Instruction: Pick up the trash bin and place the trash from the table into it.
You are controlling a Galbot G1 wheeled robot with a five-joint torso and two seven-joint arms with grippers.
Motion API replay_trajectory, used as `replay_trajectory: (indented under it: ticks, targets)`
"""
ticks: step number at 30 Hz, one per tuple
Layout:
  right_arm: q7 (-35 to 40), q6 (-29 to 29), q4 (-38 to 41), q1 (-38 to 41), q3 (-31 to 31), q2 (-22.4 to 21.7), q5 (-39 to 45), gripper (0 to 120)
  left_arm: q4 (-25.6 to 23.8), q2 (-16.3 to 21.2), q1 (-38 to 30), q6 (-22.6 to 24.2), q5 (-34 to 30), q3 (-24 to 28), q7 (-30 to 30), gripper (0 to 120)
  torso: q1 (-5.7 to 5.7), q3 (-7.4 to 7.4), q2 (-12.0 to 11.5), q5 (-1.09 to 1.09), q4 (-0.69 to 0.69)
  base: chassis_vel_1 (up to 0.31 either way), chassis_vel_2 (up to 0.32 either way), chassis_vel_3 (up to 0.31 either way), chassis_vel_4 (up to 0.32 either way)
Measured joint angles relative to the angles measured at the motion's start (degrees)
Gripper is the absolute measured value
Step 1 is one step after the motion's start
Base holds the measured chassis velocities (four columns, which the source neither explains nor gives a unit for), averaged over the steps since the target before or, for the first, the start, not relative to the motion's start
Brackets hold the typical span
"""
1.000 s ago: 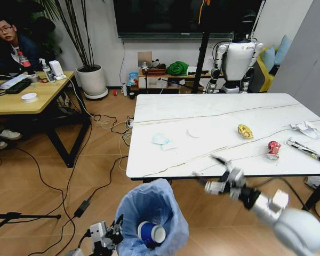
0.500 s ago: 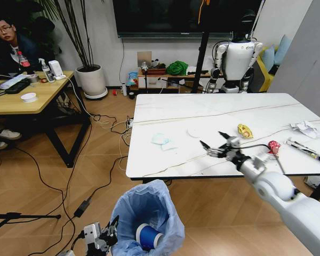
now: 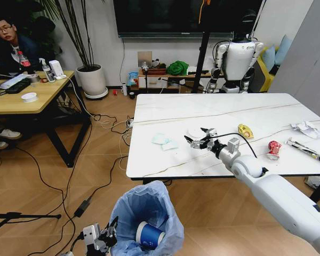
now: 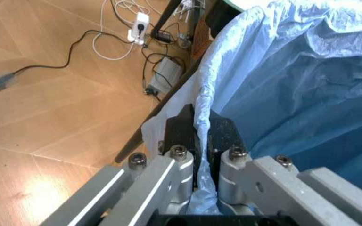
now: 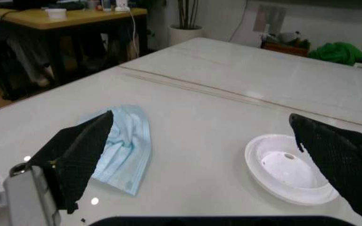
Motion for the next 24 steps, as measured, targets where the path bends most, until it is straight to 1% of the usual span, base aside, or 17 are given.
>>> replay_trajectory:
  ticks: [5, 7, 8, 12, 13, 14, 17, 24]
  targets:
    - [-0.51, -0.93, -2.83, 2.76, -2.64, 0.70, 0.00, 100, 0.03, -0.31, 0.00, -0.09, -0.01, -0.20, 0.07, 0, 0.00, 0.00, 0.00, 0.00, 0.01, 0.000, 0.000, 0.000, 0.000]
    - [-1.32, -1.28, -5.80, 4.65, -4.40, 1.36, 0.03, 100, 0.03, -0.59, -0.05, -0.14, -0.02, -0.25, 0.12, 0, 0.00, 0.00, 0.00, 0.01, 0.01, 0.000, 0.000, 0.000, 0.000]
    - [-1.32, -1.28, -5.80, 4.65, -4.40, 1.36, 0.03, 100, 0.03, -0.59, -0.05, -0.14, -0.02, -0.25, 0.12, 0, 0.00, 0.00, 0.00, 0.01, 0.01, 0.000, 0.000, 0.000, 0.000]
    - [-2.88, -1.25, -10.69, 6.97, -5.95, 2.42, -0.13, 100, 0.05, -0.95, -0.06, -0.21, 0.02, -0.26, 0.22, 0, 0.00, 0.00, 0.00, 0.01, 0.01, 0.000, 0.000, 0.000, 0.000]
    - [-2.88, -1.25, -10.69, 6.97, -5.95, 2.42, -0.13, 100, 0.05, -0.95, -0.06, -0.21, 0.02, -0.26, 0.22, 0, 0.00, 0.00, 0.00, 0.01, 0.01, 0.000, 0.000, 0.000, 0.000]
    - [-3.53, -1.10, -12.73, 7.85, -6.39, 2.83, -0.36, 100, 0.16, -1.07, -0.07, -0.25, 0.07, -0.32, 0.27, 0, 0.00, 0.00, 0.00, 0.02, 0.01, 0.000, 0.000, 0.000, 0.000]
    - [-4.39, -0.80, -15.58, 9.07, -6.99, 3.53, -1.04, 100, 0.37, -1.28, -0.07, -0.32, 0.18, -0.47, 0.34, 0, 0.00, 0.00, 0.00, 0.01, 0.00, 0.000, 0.000, 0.000, 0.000]
    - [-5.15, -0.59, -18.81, 11.17, -8.11, 4.71, -1.77, 100, 0.41, -1.70, 0.04, -0.44, 0.38, -0.67, 0.51, 0, 0.00, 0.00, 0.00, 0.01, 0.01, 0.000, 0.000, 0.000, 0.000]
